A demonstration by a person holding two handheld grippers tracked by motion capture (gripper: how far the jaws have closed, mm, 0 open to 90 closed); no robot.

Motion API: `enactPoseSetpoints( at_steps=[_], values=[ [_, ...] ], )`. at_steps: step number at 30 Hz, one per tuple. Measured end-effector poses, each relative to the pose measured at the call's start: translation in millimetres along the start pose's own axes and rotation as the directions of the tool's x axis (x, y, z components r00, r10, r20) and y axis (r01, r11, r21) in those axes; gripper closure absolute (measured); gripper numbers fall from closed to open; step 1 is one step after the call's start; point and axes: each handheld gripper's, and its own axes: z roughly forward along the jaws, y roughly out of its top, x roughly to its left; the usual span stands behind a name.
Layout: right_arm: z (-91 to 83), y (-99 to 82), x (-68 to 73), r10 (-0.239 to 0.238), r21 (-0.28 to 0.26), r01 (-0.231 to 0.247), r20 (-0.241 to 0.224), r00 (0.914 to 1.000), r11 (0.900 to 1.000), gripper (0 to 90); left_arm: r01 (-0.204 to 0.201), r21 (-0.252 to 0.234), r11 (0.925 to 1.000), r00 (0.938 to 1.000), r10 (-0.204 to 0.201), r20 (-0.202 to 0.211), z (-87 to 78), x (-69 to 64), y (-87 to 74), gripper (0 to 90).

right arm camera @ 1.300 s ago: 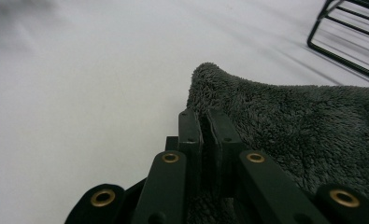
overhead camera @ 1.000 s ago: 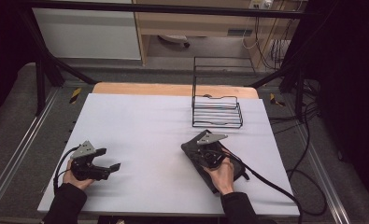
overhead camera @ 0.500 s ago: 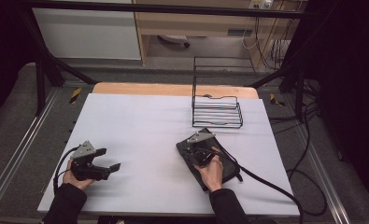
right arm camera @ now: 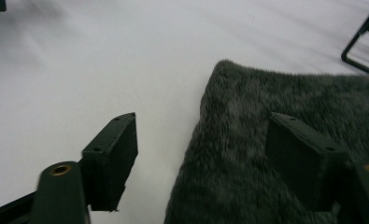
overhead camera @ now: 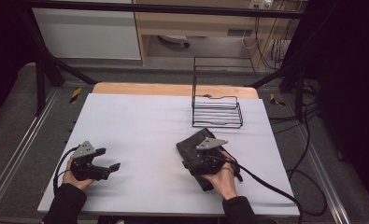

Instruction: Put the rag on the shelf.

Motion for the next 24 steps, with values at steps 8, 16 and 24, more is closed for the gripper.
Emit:
enactPoseSetpoints(
  at_steps=[8, 16, 24],
  values=[
    [-18.1, -30.3, 2.8, -0.001, 0.065, 0.004, -0.036, 0.9993, 0.9979, 45.1, -0.006, 0.007, 1.0, 1.0, 0.006, 0.0, 0.8, -0.9, 0.1, 8.1],
    [-24.0, -43.9, 7.7, -0.032, 0.082, 0.035, -0.031, 0.999, 0.996, 61.9, -0.008, 0.01, 0.9999, 1.0, 0.008, 0.003, 1.3, -1.4, 0.1, 8.2],
    [-20.8, -48.5, 10.9, -0.106, 0.092, 0.106, 0.004, 0.9943, 0.9901, 70.0, -0.01, 0.011, 0.9999, 0.9999, 0.01, 0.008, 1.1, -1.7, 0.0, 8.2]
  ],
)
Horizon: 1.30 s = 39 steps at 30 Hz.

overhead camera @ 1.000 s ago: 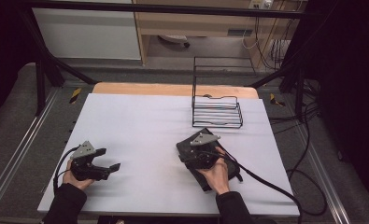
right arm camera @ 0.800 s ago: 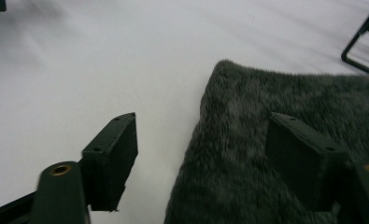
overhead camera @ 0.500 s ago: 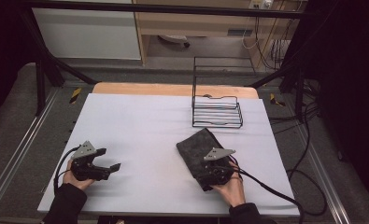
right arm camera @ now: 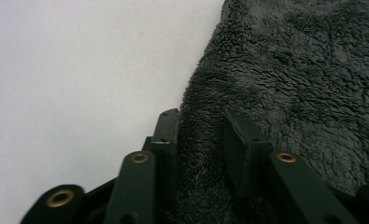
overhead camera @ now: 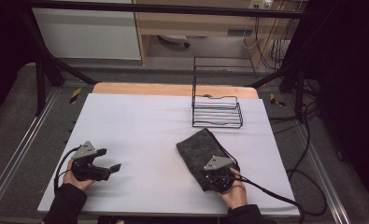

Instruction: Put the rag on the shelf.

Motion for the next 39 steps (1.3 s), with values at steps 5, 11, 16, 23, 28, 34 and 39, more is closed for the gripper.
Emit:
enactPoseSetpoints(
  at_steps=[5, 11, 16, 23, 28, 34, 39],
  values=[
    [0.3, 0.1, -1.1, -0.021, 0.004, 0.021, 0.012, 0.9997, 0.9998, 79.4, -0.003, 0.003, 1.0, 1.0, 0.003, 0.004, 0.4, -0.4, 0.0, 8.3],
    [-0.7, 1.9, -2.8, -0.007, 0.002, 0.007, 0.009, 0.9999, 1.0, 83.8, 0.001, 0.002, 1.0, 1.0, -0.001, 0.007, 0.4, 0.1, 0.0, 8.4],
    [-3.9, 5.6, -5.2, 0.014, -0.01, -0.014, -0.006, 0.9999, 0.9999, 84.8, 0.001, 0.002, 1.0, 1.0, -0.001, 0.007, 0.5, 0.3, 0.1, 8.4],
    [-11.7, 12.9, -8.4, 0.069, -0.059, -0.071, -0.043, 0.9967, 0.9957, 85.1, 0.003, 0.0, 1.0, 1.0, -0.003, 0.006, 0.2, 0.5, 0.4, 8.4],
    [-8.6, 20.1, -1.8, 0.071, -0.057, -0.073, -0.046, 0.9964, 0.9957, 84.9, 0.004, 0.002, 1.0, 1.0, -0.004, 0.007, 1.0, 0.3, 0.4, 8.4],
    [-2.4, 29.7, 6.4, 0.093, -0.058, -0.096, -0.061, 0.9938, 0.9937, 84.9, 0.005, 0.0, 1.0, 1.0, -0.005, 0.005, 0.4, 0.8, 0.5, 8.4],
    [4.2, 34.8, 11.2, 0.123, -0.057, -0.128, -0.073, 0.9897, 0.9902, 84.9, 0.005, 0.0, 1.0, 1.0, -0.005, 0.005, 0.2, 0.7, 0.6, 8.4]
  ],
)
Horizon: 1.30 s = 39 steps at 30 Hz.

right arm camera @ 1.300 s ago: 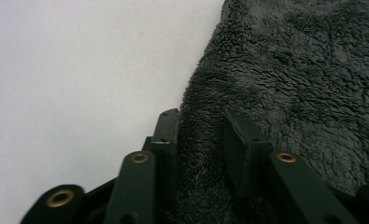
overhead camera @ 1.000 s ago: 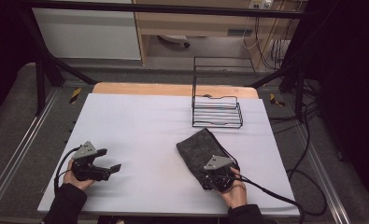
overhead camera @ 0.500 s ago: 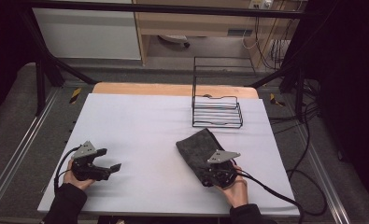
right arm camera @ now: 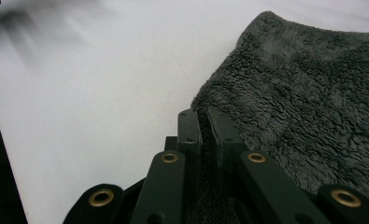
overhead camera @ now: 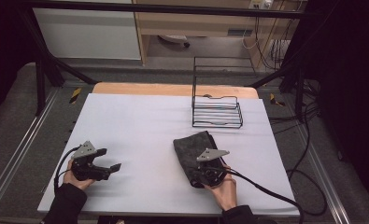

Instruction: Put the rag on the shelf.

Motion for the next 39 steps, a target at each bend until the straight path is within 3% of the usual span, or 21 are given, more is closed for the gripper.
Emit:
enactPoseSetpoints(
  at_steps=[13, 23, 25, 26, 28, 29, 30, 33, 37, 39],
  values=[
    [25.1, 15.5, 22.6, 0.025, -0.016, -0.026, -0.042, 0.9988, 0.9995, 84.9, 0.0, 0.0, 1.0, 1.0, 0.0, 0.001, -0.1, 0.0, 0.2, 8.4],
    [44.0, 15.3, 33.8, 0.004, 0.015, -0.004, -0.063, 0.998, 0.9999, 83.4, 0.005, 0.005, 1.0, 1.0, -0.005, 0.003, 0.6, -0.4, 0.4, 8.4],
    [46.4, 13.5, 33.4, 0.008, 0.024, -0.006, -0.076, 0.9971, 0.9997, 78.1, 0.008, 0.002, 1.0, 1.0, -0.008, 0.006, 0.5, -1.8, 1.5, 8.4],
    [47.3, 13.1, 33.6, 0.015, 0.017, -0.013, -0.102, 0.9946, 0.9998, 69.3, 0.006, 0.001, 1.0, 1.0, -0.006, 0.005, 0.4, -2.9, 2.3, 8.4],
    [45.1, 14.1, 33.2, 0.012, 0.008, -0.011, -0.117, 0.9931, 0.9999, 62.2, 0.005, 0.0, 1.0, 1.0, -0.005, 0.007, 0.6, -5.4, 3.7, 8.4],
    [45.1, 14.1, 33.2, 0.012, 0.008, -0.011, -0.117, 0.9931, 0.9999, 62.2, 0.004, 0.0, 1.0, 1.0, -0.004, 0.007, 0.9, -6.7, 4.3, 8.4],
    [39.6, 15.7, 30.4, 0.011, -0.013, -0.012, -0.101, 0.9948, 0.9998, 54.0, 0.007, 0.001, 1.0, 0.9999, -0.007, 0.008, 1.3, -8.0, 5.2, 8.4],
    [27.7, 16.9, 19.8, 0.019, -0.051, -0.022, -0.066, 0.9977, 0.9984, 44.5, 0.008, 0.013, 0.9999, 1.0, -0.008, 0.006, 3.6, -13.0, 8.2, 8.4],
    [10.9, 11.9, -2.0, 0.061, -0.09, -0.062, -0.019, 0.998, 0.994, 34.8, -0.001, 0.027, 0.9996, 0.9999, 0.001, 0.017, 8.7, -26.4, 14.8, 8.4],
    [4.2, 6.3, -12.4, 0.074, -0.082, -0.073, 0.001, 0.9973, 0.9939, 32.0, -0.009, 0.04, 0.9991, 0.9997, 0.009, 0.024, 12.6, -34.9, 18.7, 8.5]
  ],
)
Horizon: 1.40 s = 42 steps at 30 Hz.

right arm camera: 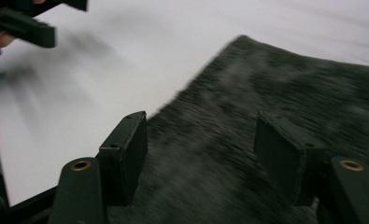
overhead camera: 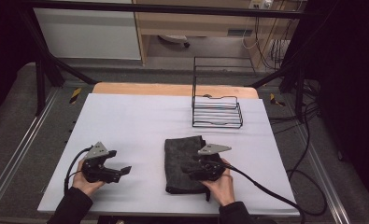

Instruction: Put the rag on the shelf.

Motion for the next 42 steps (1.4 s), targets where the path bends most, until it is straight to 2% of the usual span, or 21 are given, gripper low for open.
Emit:
enactPoseSetpoints(
  at_steps=[2, 3, 5, 6, 11, 13, 14, 15, 16, 17, 18, 22, 25, 27, 28, 30, 35, 39, 41, 42],
  values=[
    [-6.0, -6.1, -9.1, 0.002, 0.018, -0.002, 0.025, 0.9997, 0.9998, 31.0, 0.002, 0.011, 0.9999, 1.0, -0.002, 0.009, 5.0, -8.3, 3.9, 9.0],
    [-6.0, -6.1, -9.1, 0.002, 0.018, -0.002, 0.025, 0.9997, 0.9998, 31.0, 0.003, 0.019, 0.9998, 0.9999, -0.003, 0.014, 7.6, -12.3, 5.8, 9.0],
    [-13.2, -16.7, -19.9, 0.023, 0.033, -0.025, 0.048, 0.9986, 0.9991, 31.1, 0.002, 0.031, 0.9995, 0.9997, -0.002, 0.025, 13.1, -20.5, 9.4, 10.7],
    [-13.2, -16.7, -19.9, 0.023, 0.033, -0.025, 0.048, 0.9986, 0.9991, 31.1, -0.004, 0.039, 0.9992, 0.9996, 0.002, 0.028, 15.6, -24.4, 11.5, 10.7],
    [-21.7, -30.7, -31.2, 0.035, 0.063, -0.04, 0.081, 0.9961, 0.9973, 34.8, 0.024, 0.05, 0.9985, 0.9985, -0.026, 0.048, 26.8, -45.1, 20.5, 14.3],
    [-23.8, -34.1, -33.9, 0.04, 0.069, -0.046, 0.088, 0.9953, 0.9965, 38.2, 0.028, 0.055, 0.9981, 0.9975, -0.031, 0.064, 32.3, -55.2, 23.4, 15.7],
    [-24.9, -36.5, -35.5, 0.042, 0.076, -0.049, 0.09, 0.995, 0.9959, 44.1, 0.032, 0.057, 0.9979, 0.9969, -0.036, 0.07, 35.6, -60.8, 24.8, 17.2],
    [-24.9, -36.5, -35.5, 0.042, 0.076, -0.049, 0.09, 0.995, 0.9959, 44.1, 0.029, 0.062, 0.9976, 0.9966, -0.033, 0.075, 39.0, -66.0, 26.0, 17.2],
    [-25.6, -37.2, -35.3, 0.044, 0.079, -0.051, 0.09, 0.995, 0.9955, 46.8, 0.023, 0.071, 0.9972, 0.9966, -0.029, 0.078, 42.4, -71.2, 27.5, 17.4],
    [-27.4, -38.0, -33.6, 0.039, 0.076, -0.045, 0.076, 0.9963, 0.9961, 54.2, 0.017, 0.078, 0.9968, 0.9967, -0.023, 0.078, 45.7, -75.7, 28.8, 18.1],
    [-27.4, -38.0, -33.6, 0.039, 0.076, -0.045, 0.076, 0.9963, 0.9961, 54.2, 0.011, 0.083, 0.9965, 0.9968, -0.017, 0.078, 48.6, -79.2, 29.9, 18.1],
    [-30.2, -38.9, -29.0, 0.04, 0.083, -0.044, 0.045, 0.9982, 0.9956, 67.4, 0.017, 0.093, 0.9955, 0.997, -0.024, 0.073, 56.8, -85.9, 34.0, 20.2],
    [-26.5, -41.5, -28.1, 0.048, 0.104, -0.052, 0.041, 0.998, 0.9932, 70.7, 0.018, 0.102, 0.9946, 0.997, -0.026, 0.073, 60.2, -88.6, 35.2, 21.1],
    [-26.2, -41.5, -28.0, 0.052, 0.108, -0.056, 0.039, 0.9978, 0.9926, 76.1, 0.018, 0.11, 0.9938, 0.9969, -0.026, 0.074, 62.3, -90.6, 34.8, 22.0],
    [-27.4, -41.1, -28.0, 0.057, 0.107, -0.061, 0.037, 0.9977, 0.9924, 83.2, 0.016, 0.117, 0.993, 0.9968, -0.025, 0.076, 63.2, -91.3, 34.8, 23.6],
    [-28.1, -40.9, -27.8, 0.064, 0.103, -0.067, 0.029, 0.9975, 0.9924, 86.3, 0.021, 0.117, 0.9929, 0.9963, -0.03, 0.08, 65.3, -93.6, 34.8, 24.5],
    [-33.4, -38.3, -27.5, 0.076, 0.095, -0.078, 0.027, 0.9967, 0.9924, 88.0, 0.021, 0.113, 0.9934, 0.9957, -0.031, 0.087, 71.5, -102.4, 35.3, 29.1],
    [-42.3, -35.9, -29.7, 0.063, 0.085, -0.069, 0.073, 0.9954, 0.994, 87.9, 0.021, 0.134, 0.9908, 0.9951, -0.034, 0.093, 79.9, -110.5, 33.3, 31.9],
    [-42.3, -36.8, -30.9, 0.06, 0.091, -0.068, 0.08, 0.995, 0.9936, 87.6, 0.011, 0.15, 0.9886, 0.9956, -0.025, 0.091, 84.2, -114.6, 31.4, 32.5],
    [-40.5, -39.3, -33.0, 0.063, 0.111, -0.072, 0.088, 0.9942, 0.9912, 84.7, 0.005, 0.159, 0.9873, 0.9959, -0.02, 0.088, 85.9, -116.3, 30.1, 34.2]
  ],
)
